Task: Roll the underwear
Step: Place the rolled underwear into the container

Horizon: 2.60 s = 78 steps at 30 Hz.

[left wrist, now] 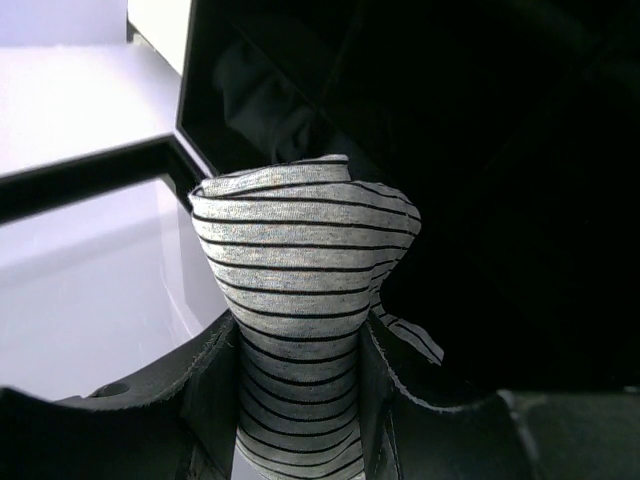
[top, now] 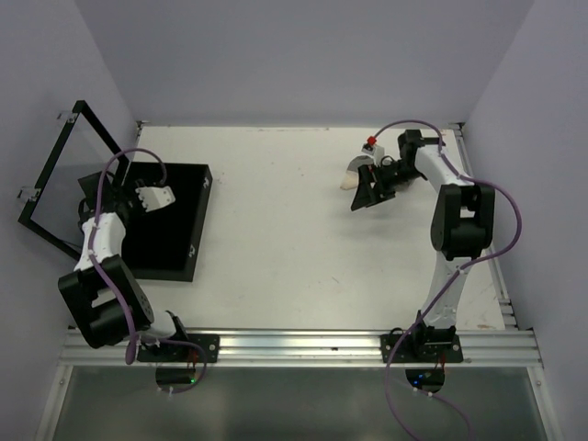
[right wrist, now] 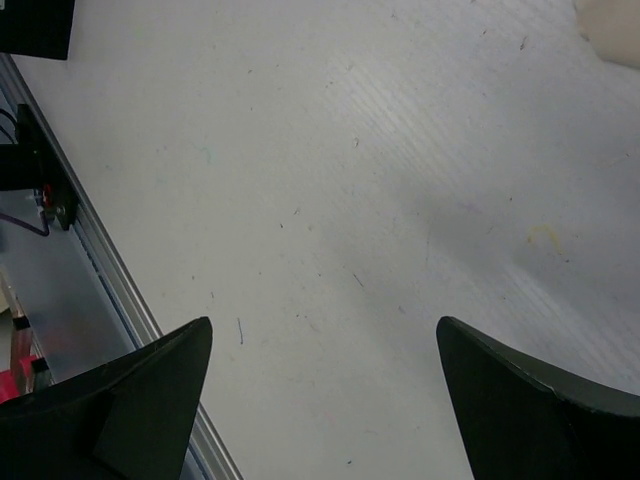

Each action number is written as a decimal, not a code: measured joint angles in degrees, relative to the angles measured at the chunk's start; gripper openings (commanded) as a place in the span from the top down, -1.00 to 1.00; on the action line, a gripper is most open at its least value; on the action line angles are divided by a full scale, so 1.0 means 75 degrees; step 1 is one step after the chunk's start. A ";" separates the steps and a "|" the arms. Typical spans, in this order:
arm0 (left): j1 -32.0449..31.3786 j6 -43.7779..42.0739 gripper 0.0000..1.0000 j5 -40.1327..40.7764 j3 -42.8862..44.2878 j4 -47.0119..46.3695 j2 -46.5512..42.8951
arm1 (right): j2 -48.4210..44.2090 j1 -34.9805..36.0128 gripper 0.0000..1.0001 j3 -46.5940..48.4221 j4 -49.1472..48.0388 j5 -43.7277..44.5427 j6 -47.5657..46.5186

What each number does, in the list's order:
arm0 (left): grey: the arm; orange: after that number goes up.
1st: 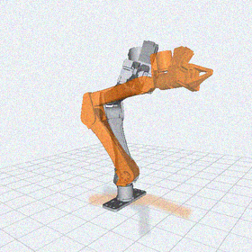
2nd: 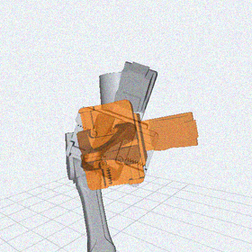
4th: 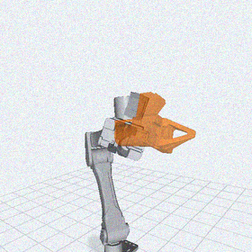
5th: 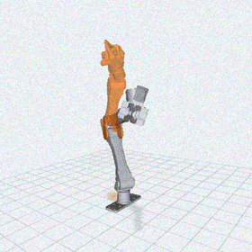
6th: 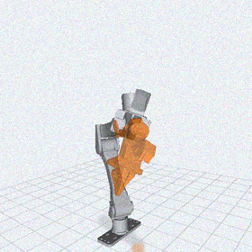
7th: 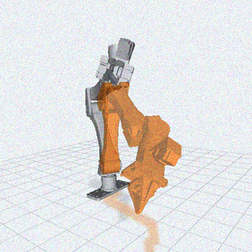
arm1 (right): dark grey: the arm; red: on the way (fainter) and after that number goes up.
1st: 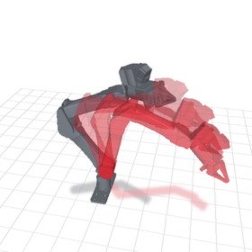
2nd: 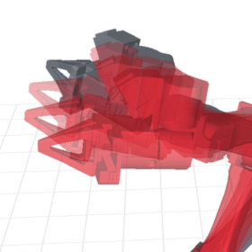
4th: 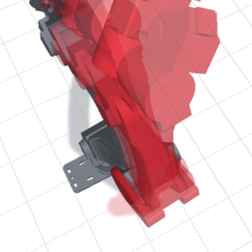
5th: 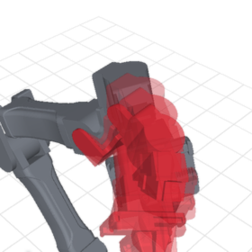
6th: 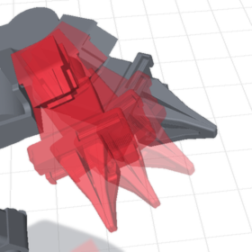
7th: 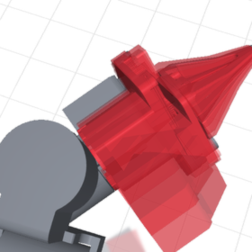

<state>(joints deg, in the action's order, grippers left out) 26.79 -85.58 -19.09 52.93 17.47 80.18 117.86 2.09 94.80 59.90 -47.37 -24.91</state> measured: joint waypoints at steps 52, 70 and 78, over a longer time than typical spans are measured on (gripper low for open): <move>0.0976 0.0140 1.00 -0.0490 0.1163 0.2550 0.1906 | 0.0294 0.0090 -0.97 0.0058 0.0388 0.0184 -0.0035; 0.0839 0.1259 1.00 -0.0146 0.3264 0.4514 0.3809 | 0.0323 0.0090 -0.97 0.0163 0.0487 0.0189 -0.0032; 0.0702 0.1186 1.00 0.0067 0.2157 0.3302 0.3354 | 0.0367 0.0090 -0.97 0.0175 0.0501 0.0189 -0.0032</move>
<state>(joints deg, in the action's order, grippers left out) 32.05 -76.69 -18.59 69.10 42.24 105.34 120.62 2.76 96.12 63.66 -45.95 -25.15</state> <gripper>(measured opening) 0.448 0.986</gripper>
